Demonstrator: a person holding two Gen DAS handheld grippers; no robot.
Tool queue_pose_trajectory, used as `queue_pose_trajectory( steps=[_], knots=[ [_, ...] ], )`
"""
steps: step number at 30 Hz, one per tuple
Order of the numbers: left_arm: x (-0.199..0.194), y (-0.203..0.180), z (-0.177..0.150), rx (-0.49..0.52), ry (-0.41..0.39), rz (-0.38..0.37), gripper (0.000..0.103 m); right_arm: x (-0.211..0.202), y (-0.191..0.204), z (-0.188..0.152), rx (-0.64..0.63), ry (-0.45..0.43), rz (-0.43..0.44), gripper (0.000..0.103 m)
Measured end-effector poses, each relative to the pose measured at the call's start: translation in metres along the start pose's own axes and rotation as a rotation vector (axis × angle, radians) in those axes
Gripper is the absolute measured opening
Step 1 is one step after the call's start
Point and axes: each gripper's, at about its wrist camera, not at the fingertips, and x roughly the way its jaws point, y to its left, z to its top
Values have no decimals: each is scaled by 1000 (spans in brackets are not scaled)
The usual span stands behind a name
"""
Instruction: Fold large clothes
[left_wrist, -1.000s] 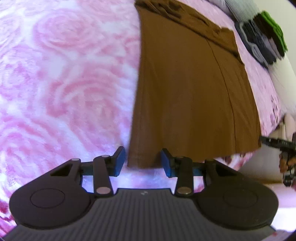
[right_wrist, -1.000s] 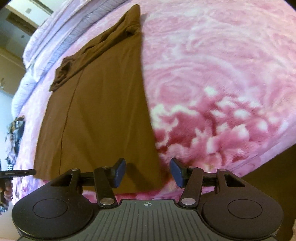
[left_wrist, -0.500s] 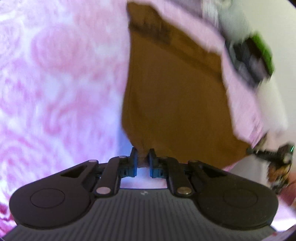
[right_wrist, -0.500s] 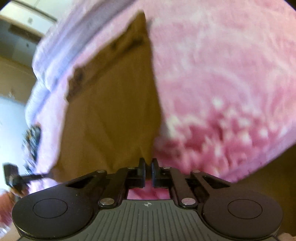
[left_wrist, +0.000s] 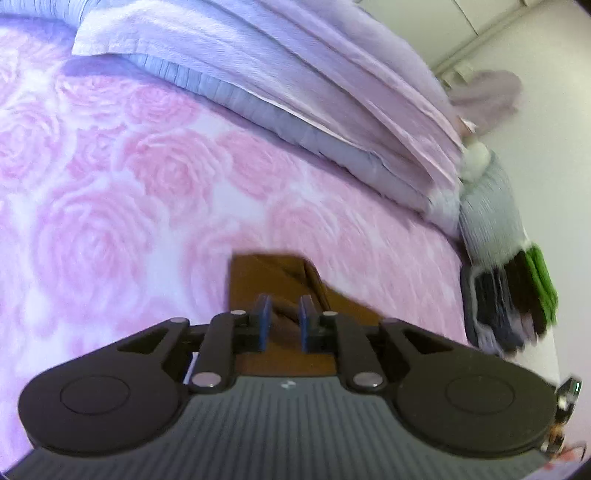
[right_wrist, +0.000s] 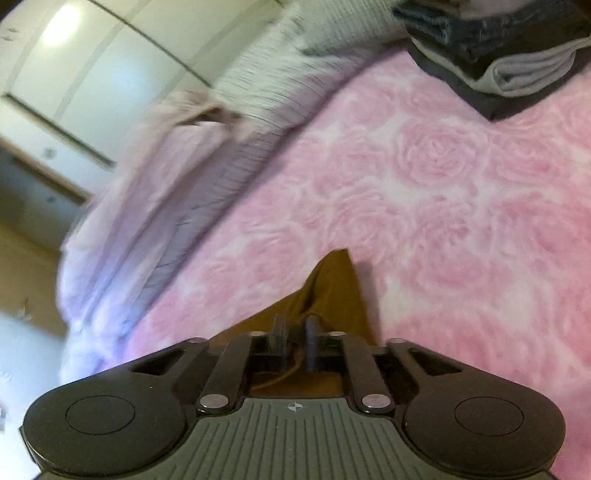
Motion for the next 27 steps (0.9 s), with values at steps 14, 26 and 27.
queue_pose_trajectory(
  steps=[14,26,27],
  knots=[
    [64,7,-9,209,128,79,16,50,3,-26,-370,30,-147,44],
    [89,-7,-19,354,130,168,17,89,-1,-15,-463,-2,-138,38],
    [90,-8,-20,374,134,174,17,90,0,-15,-471,-1,-129,34]
  ],
)
